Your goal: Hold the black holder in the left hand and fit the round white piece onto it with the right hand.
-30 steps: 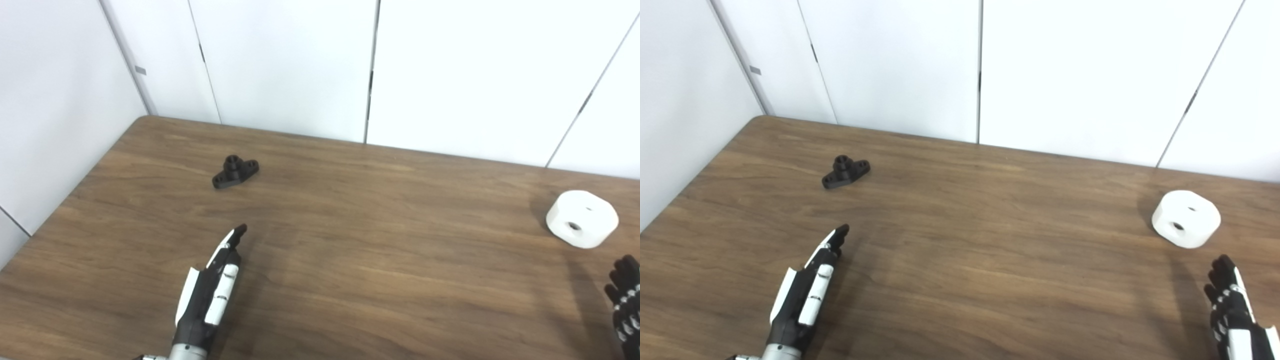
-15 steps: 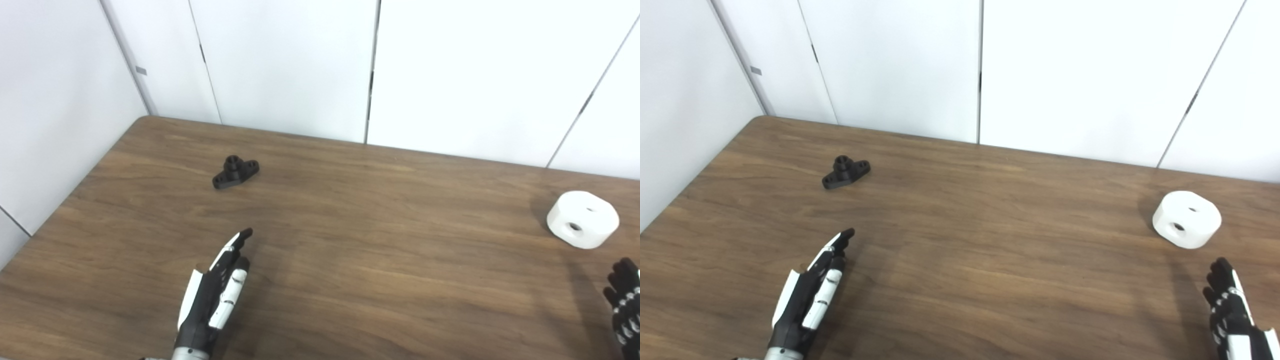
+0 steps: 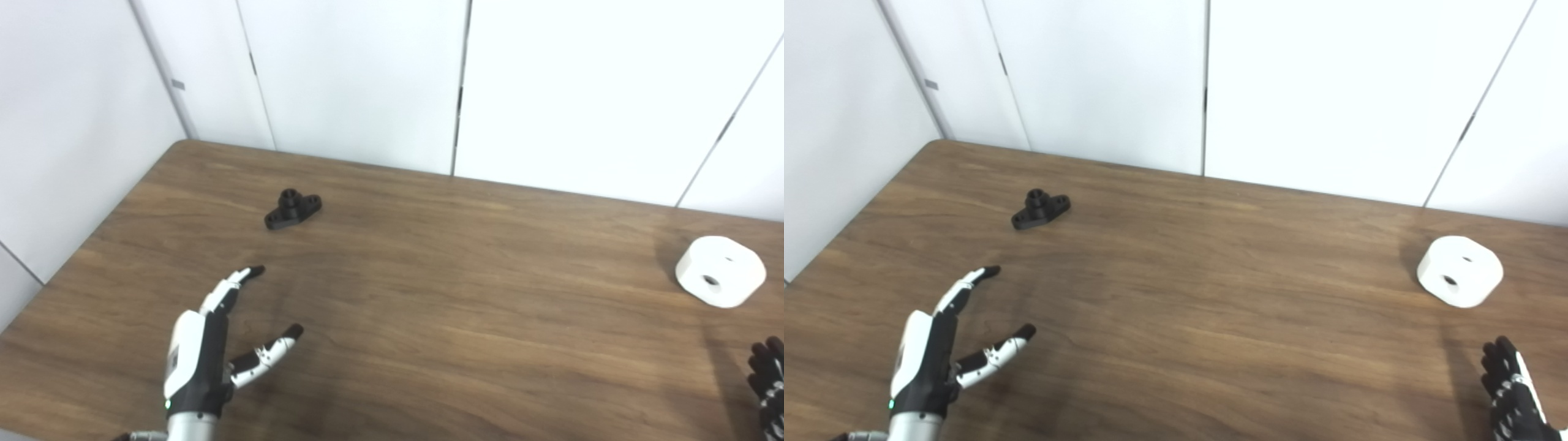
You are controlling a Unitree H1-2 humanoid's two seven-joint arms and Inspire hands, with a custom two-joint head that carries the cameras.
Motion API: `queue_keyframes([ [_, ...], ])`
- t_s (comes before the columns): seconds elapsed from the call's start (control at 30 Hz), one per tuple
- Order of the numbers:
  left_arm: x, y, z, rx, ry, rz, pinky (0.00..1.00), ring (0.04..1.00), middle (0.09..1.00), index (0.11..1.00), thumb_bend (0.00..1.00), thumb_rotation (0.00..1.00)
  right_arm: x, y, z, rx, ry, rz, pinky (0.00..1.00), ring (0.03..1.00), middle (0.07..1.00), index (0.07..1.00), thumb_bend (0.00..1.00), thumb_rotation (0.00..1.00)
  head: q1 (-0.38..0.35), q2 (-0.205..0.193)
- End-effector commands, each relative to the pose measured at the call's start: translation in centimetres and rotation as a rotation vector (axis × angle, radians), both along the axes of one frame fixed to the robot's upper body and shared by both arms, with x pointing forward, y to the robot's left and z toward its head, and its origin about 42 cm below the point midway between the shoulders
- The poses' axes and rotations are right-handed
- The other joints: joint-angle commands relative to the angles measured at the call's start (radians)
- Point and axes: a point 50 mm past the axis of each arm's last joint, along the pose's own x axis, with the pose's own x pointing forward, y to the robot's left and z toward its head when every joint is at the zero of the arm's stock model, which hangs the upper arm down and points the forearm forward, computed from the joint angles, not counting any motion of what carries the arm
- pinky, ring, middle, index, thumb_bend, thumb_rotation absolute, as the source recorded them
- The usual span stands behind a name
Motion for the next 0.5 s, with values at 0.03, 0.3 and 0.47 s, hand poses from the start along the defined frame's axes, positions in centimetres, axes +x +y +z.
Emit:
queue_keyframes([
  [0.03, 2.6, 0.2, 2.8, 0.044, -0.116, 0.035, 0.94, 0.937, 0.894, 0.835, 0.83, 0.25, -1.4, 0.6, -1.3, 0.026, 0.054, -0.017, 1.0, 0.985, 0.971, 0.977, 0.75, 1.0, -0.002, 0.001],
  [0.3, 5.9, 2.2, 4.0, 0.07, -0.085, 0.105, 0.91, 0.925, 0.889, 0.821, 0.82, 0.25, -1.4, 1.0, -1.4, 0.044, 0.043, -0.018, 1.0, 0.992, 0.972, 0.978, 0.72, 1.0, -0.009, 0.002],
  [0.47, 8.1, 3.3, 4.4, 0.105, -0.054, 0.109, 0.87, 0.911, 0.89, 0.817, 0.82, 0.3, -1.4, 1.1, -1.4, 0.042, 0.046, -0.017, 1.0, 0.99, 0.975, 0.986, 0.71, 1.0, -0.012, 0.003],
])
